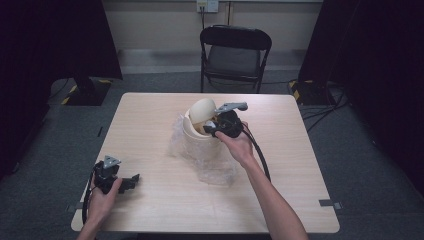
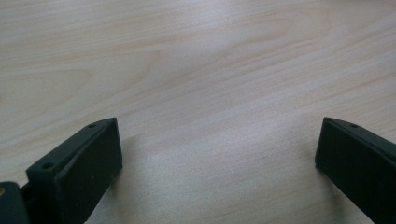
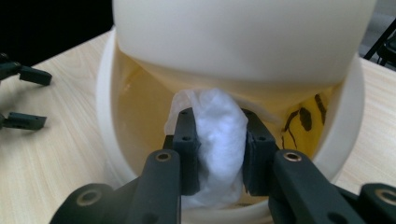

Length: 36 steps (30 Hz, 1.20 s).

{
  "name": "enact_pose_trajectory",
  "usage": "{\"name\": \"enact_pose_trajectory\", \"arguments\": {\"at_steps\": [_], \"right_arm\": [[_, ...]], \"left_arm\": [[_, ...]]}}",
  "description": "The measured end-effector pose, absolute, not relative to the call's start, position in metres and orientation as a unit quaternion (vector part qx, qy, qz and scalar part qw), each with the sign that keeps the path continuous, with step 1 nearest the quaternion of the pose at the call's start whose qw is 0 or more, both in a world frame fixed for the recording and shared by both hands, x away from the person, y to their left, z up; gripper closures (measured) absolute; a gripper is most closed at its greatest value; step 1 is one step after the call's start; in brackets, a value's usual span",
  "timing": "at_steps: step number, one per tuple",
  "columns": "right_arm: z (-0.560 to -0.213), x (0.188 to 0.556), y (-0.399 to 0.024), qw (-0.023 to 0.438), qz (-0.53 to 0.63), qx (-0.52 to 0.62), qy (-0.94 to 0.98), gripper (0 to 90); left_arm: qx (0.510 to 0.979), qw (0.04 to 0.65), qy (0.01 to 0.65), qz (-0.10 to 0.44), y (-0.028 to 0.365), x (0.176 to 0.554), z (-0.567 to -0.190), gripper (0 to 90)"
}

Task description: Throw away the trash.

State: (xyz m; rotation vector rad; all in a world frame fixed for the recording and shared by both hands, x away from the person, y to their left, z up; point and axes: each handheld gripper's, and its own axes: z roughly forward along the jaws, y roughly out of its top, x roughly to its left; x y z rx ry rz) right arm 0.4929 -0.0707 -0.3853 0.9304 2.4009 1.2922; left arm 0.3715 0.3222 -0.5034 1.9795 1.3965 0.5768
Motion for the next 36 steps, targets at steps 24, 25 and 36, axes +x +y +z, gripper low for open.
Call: {"name": "enact_pose_trajectory", "arguments": {"at_steps": [24,25,36], "right_arm": [[-0.377,0.49,-0.064,0.129,0.443,0.325,0.826,38.2],[-0.377,0.49,-0.065,0.127,0.446,0.325,0.824,38.7],[-0.371,0.482,-0.082,0.123,0.469,0.327,0.811,52.0]], "left_arm": [[0.754,0.319,0.531,0.22,0.322,0.371,-0.503,0.1],[0.753,0.319,0.531,0.22,0.322,0.371,-0.503,0.1],[0.754,0.319,0.531,0.22,0.322,0.371,-0.503,0.1]]}}
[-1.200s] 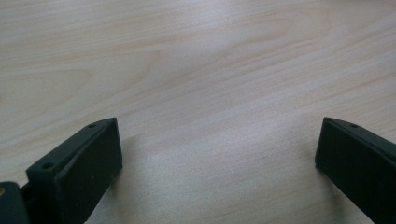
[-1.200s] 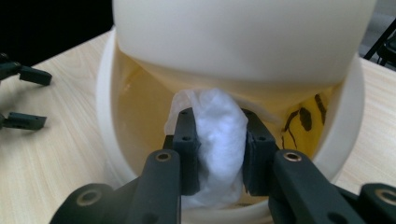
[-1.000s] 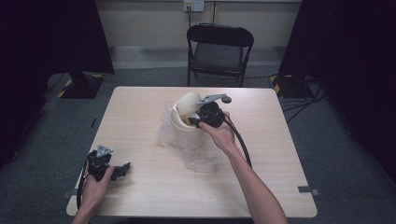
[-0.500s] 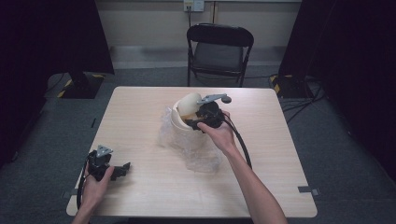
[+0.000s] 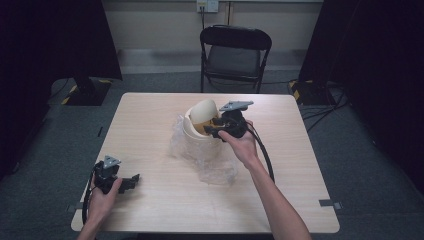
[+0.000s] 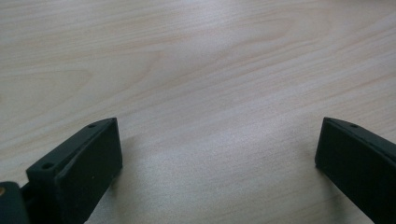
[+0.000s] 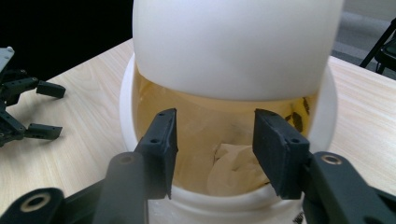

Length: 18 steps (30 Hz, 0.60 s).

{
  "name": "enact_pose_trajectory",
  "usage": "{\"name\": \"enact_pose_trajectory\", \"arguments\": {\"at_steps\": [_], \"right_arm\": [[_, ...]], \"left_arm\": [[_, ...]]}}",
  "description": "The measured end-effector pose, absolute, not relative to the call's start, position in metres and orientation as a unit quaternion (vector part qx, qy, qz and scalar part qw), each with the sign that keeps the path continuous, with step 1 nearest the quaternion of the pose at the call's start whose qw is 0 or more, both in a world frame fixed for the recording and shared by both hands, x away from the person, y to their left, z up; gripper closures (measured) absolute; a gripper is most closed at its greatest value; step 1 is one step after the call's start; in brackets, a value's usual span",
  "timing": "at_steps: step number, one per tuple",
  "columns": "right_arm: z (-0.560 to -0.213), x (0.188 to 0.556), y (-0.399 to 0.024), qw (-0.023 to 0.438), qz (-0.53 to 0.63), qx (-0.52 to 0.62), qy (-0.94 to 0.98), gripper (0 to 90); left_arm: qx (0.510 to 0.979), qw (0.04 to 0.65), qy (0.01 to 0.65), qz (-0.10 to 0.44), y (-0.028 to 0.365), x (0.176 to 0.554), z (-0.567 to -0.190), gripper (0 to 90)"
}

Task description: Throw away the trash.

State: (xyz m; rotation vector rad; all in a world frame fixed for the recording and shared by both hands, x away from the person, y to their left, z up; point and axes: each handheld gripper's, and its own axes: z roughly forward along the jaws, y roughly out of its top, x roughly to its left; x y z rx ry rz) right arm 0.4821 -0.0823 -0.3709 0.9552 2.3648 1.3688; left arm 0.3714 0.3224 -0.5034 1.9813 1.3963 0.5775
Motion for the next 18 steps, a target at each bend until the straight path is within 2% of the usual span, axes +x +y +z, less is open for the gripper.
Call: {"name": "enact_pose_trajectory", "arguments": {"at_steps": [4,13,18], "right_arm": [[-0.369,0.477,-0.089,0.128,0.481,0.33,0.802,51.3],[-0.369,0.465,-0.108,0.134,0.487,0.343,0.792,41.7],[-0.37,0.459,-0.122,0.133,0.487,0.352,0.788,42.1]], "left_arm": [[0.754,0.319,0.531,0.22,0.322,0.371,-0.503,0.0],[0.753,0.32,0.531,0.22,0.322,0.371,-0.503,0.1],[0.754,0.319,0.531,0.22,0.322,0.371,-0.503,0.0]]}}
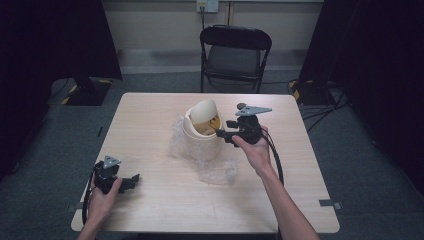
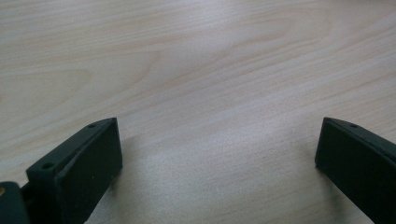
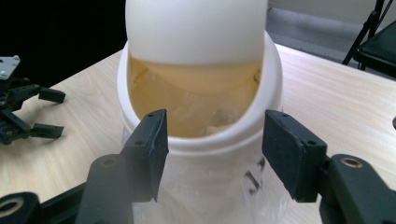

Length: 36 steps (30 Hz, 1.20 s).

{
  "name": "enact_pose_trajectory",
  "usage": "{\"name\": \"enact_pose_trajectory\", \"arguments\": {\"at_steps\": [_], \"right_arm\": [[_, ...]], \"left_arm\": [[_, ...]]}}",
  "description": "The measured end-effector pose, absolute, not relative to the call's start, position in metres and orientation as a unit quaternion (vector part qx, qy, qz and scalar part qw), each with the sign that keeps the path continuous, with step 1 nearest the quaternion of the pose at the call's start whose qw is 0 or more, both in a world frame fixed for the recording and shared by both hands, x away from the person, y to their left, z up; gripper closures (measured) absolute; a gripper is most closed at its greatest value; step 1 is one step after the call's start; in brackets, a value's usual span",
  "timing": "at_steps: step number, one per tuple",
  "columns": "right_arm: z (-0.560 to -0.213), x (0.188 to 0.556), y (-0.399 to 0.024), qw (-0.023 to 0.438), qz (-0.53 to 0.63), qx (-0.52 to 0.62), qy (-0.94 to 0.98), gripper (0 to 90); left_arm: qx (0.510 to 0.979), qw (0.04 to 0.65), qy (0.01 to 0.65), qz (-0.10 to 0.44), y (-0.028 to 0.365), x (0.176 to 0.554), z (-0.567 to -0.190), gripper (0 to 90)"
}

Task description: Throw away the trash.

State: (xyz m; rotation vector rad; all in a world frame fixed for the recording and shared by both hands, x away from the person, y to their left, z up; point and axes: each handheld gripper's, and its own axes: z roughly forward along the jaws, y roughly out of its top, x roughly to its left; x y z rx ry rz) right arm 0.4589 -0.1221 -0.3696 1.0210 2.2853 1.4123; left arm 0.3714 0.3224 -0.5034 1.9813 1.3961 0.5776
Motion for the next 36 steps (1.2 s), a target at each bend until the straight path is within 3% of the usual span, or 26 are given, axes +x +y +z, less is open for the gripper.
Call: {"name": "enact_pose_trajectory", "arguments": {"at_steps": [5,26,36], "right_arm": [[-0.372,0.451,-0.134,0.14,0.487,0.361,0.783,41.3],[-0.408,0.411,-0.196,0.163,0.457,0.438,0.757,19.4],[-0.421,0.392,-0.222,0.169,0.452,0.459,0.746,14.9]], "left_arm": [[0.754,0.319,0.531,0.22,0.322,0.371,-0.503,0.0],[0.754,0.319,0.531,0.22,0.322,0.371,-0.503,0.1],[0.753,0.319,0.532,0.22,0.322,0.371,-0.503,0.1]]}}
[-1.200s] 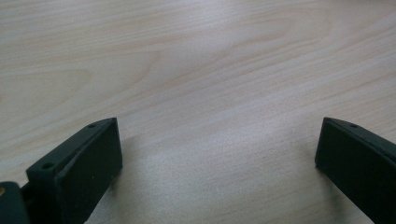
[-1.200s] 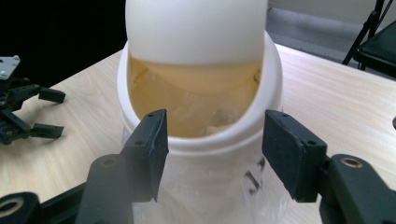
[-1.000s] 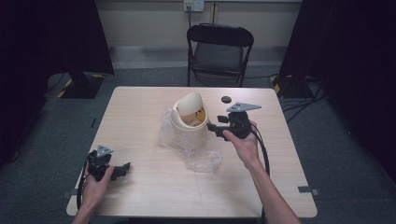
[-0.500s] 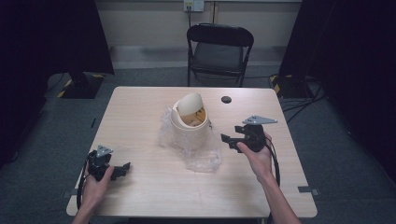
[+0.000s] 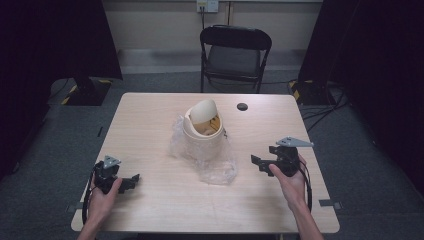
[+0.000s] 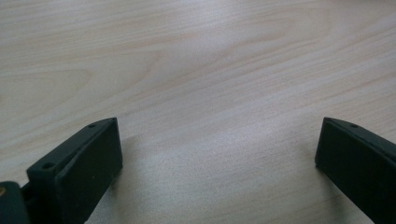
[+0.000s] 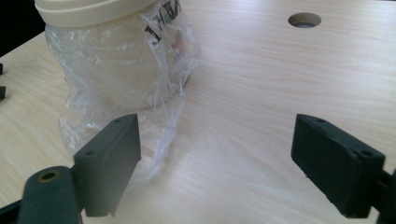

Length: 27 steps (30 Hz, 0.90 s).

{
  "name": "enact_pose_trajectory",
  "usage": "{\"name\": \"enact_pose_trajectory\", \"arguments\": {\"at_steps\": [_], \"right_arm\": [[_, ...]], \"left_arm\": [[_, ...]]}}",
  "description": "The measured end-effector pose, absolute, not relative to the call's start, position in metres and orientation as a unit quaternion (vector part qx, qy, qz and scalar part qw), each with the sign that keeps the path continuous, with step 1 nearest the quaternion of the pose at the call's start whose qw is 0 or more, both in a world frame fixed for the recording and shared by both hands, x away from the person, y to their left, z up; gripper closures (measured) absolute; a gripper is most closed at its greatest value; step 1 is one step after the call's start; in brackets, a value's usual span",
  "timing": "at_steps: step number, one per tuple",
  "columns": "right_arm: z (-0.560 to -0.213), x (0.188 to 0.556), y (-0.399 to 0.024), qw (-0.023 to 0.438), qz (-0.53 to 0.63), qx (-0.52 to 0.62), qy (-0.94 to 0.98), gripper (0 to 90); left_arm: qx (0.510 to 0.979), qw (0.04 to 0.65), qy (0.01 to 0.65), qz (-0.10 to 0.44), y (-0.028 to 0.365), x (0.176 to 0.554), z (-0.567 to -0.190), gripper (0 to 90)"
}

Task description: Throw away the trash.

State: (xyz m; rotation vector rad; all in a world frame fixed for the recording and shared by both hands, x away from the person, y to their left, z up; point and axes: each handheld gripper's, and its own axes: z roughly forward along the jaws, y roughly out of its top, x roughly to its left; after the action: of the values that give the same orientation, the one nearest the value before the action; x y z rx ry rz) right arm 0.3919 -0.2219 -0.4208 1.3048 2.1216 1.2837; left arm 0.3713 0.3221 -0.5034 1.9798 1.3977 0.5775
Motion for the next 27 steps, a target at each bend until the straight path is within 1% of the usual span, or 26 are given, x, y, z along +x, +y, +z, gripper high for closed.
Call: {"name": "enact_pose_trajectory", "arguments": {"at_steps": [7,17,20,27], "right_arm": [[-0.432,0.381,-0.238,0.166,0.445,0.473,0.742,14.8],[-0.453,0.365,-0.262,0.194,0.399,0.505,0.74,14.8],[-0.465,0.36,-0.271,0.207,0.376,0.518,0.74,14.8],[-0.485,0.357,-0.282,0.209,0.349,0.541,0.736,14.9]], "left_arm": [[0.753,0.319,0.531,0.22,0.322,0.371,-0.503,0.2],[0.753,0.32,0.531,0.22,0.322,0.371,-0.503,0.2],[0.753,0.32,0.531,0.219,0.322,0.371,-0.503,0.1],[0.753,0.32,0.531,0.219,0.322,0.371,-0.503,0.1]]}}
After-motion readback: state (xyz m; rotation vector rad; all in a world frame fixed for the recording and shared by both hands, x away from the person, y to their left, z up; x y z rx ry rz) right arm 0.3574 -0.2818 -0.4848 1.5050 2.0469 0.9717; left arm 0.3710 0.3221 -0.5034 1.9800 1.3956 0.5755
